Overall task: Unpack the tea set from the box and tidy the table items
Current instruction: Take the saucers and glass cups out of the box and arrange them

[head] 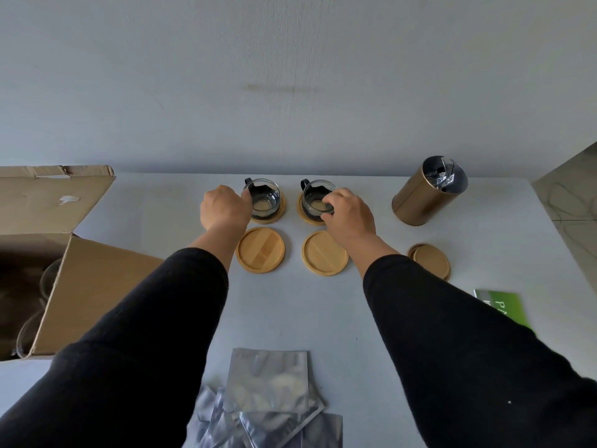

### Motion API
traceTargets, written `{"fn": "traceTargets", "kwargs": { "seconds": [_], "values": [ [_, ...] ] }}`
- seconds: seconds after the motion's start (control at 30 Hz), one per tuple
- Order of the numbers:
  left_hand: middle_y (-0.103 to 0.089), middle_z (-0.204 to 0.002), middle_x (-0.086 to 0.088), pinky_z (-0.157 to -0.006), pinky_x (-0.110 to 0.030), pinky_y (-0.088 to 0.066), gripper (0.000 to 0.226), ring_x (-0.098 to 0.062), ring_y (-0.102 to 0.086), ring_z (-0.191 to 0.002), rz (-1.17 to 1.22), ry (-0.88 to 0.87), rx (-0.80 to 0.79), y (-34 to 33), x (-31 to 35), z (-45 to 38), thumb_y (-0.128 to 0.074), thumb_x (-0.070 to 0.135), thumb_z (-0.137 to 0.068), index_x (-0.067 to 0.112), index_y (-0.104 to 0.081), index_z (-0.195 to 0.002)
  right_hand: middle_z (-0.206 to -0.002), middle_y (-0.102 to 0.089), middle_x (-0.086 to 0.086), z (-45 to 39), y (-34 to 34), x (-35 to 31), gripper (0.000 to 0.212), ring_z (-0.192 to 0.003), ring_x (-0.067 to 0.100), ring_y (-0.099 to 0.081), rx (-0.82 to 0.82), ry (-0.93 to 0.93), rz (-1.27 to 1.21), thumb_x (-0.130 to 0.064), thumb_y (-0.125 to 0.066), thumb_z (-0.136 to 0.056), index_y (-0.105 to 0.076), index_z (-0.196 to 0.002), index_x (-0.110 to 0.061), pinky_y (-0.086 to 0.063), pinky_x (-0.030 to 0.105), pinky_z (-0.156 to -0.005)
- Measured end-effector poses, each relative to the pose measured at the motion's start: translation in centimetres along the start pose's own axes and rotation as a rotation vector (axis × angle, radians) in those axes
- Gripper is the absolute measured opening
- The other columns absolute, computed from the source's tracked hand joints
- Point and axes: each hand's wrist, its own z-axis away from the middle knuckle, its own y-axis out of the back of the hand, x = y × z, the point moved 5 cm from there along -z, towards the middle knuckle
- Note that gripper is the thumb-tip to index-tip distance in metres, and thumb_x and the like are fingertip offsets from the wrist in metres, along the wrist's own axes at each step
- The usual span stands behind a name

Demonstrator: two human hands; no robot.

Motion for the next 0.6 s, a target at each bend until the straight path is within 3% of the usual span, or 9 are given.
{"fn": "traceTargets", "kwargs": {
  "seconds": [0.1,0.27,0.47,0.6],
  "values": [
    [-0.054,-0.081,-0.013,-0.065,-0.033,-0.041,0.044,-0.030,-0.055,-0.080,-0.002,-0.013,0.012,1.7,-0.3,0.8,-0.041,0.039,-0.098,0.001,-0.051,-0.078,-0.130,-0.051,0.006,0.7,1.3,-1.4,0.035,-0.115,0.028,-0.051,0.039,0.006,0.009,-0.017,-0.059,-0.091,-0.057,-0.126,-0.012,-0.046,0.034,-0.087],
    [-0.052,-0.080,-0.012,-0.064,-0.034,-0.040,0.048,-0.028,-0.052,-0.077,0.005,-0.054,0.053,6.2,-2.3,2.3,-0.037,0.035,-0.099,0.004,-0.044,-0.064,-0.125,-0.054,0.007,2.4,3.0,-6.1,0.029,-0.113,0.029,-0.052,0.069,0.028,0.000,-0.017,-0.057,-0.090,-0.061,-0.118,-0.010,-0.045,0.034,-0.086],
    [-0.064,-0.096,-0.015,-0.067,-0.034,-0.042,0.045,-0.035,-0.062,-0.094,-0.019,-0.079,0.108,13.1,-8.9,3.3,-0.036,0.036,-0.098,-0.001,-0.061,-0.088,-0.125,-0.056,0.009,6.2,3.5,-15.2,0.027,-0.114,0.028,-0.054,0.099,0.101,-0.022,-0.018,-0.058,-0.091,-0.064,-0.115,-0.009,-0.045,0.033,-0.087],
    [-0.064,-0.098,-0.017,-0.067,-0.033,-0.043,0.041,-0.034,-0.061,-0.088,-0.033,-0.040,0.173,18.5,-15.5,4.3,-0.040,0.031,-0.096,-0.001,-0.065,-0.090,-0.123,-0.057,0.009,8.7,2.4,-22.1,0.026,-0.112,0.030,-0.055,0.079,0.150,-0.040,-0.018,-0.056,-0.092,-0.065,-0.114,-0.010,-0.045,0.032,-0.086]
  ]
}}
